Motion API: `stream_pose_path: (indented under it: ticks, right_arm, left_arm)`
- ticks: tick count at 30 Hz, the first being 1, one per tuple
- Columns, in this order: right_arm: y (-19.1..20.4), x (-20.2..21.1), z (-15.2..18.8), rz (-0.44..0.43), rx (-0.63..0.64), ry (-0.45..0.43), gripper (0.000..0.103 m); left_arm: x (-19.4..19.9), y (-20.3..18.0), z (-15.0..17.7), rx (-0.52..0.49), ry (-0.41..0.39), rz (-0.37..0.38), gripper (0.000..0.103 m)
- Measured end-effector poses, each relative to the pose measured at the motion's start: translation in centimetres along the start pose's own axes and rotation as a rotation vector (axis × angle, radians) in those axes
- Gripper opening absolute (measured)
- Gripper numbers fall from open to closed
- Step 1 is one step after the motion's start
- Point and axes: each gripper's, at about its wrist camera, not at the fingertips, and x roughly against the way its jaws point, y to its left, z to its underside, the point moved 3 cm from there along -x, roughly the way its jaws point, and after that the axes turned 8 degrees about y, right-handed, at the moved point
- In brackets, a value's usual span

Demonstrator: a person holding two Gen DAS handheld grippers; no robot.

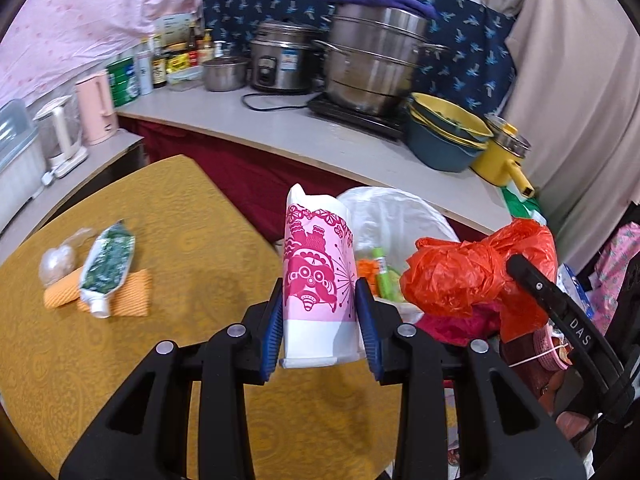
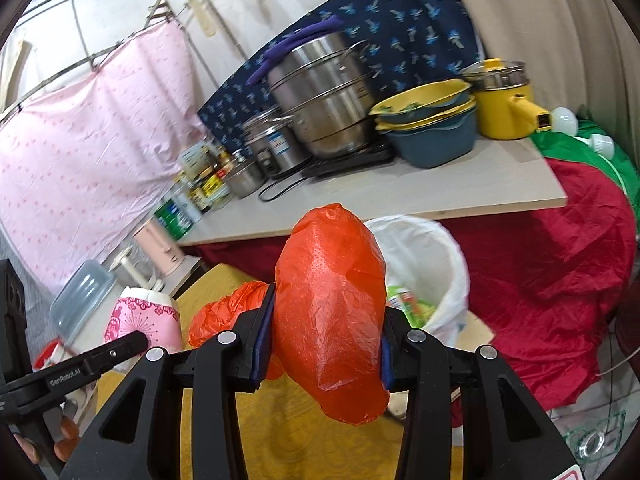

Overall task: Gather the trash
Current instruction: 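Carry the red bag and pink cup over the white bin and open both grippers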

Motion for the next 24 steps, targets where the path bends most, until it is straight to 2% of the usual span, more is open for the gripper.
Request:
stream_pose_path:
  ticks: [13,21,24]
  right_arm:
    - [-6.9,0.5,-2.3,0.065,-0.108,-0.057,0.039]
    - [-9.6,-0.6,-3.0,0.088,-0.151,-0.061,0.039]
    - [-10.3,-1.1,-3.1,0.094,-0.159,-0.056,0.04]
  left_arm:
    - [-6.9,-7.3,-3.3,-0.086,0.065,0.089,0.033]
    - [-12.3,-8.8,-5.3,-0.082,0.131,0.106,0.036]
    - [-13.3,-8.8,-5.9,-0.07,0.132,0.102,0.036]
